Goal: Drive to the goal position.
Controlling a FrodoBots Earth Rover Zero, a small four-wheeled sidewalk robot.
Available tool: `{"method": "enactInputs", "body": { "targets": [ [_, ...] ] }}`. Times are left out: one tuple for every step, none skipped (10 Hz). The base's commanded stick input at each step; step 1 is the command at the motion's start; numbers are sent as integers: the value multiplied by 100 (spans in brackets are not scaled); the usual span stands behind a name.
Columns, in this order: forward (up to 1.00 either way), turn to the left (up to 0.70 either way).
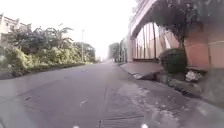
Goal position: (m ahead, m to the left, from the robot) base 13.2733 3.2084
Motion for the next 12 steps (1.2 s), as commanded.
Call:
{"method": "enactInputs", "body": {
  "targets": [
    [100, 0],
    [100, 0],
    [100, 0],
    [100, 0],
    [100, 0],
    [100, 0],
    [100, 0],
    [100, 0],
    [100, 0],
    [100, 0],
    [100, 0],
    [100, 0]
  ]
}}
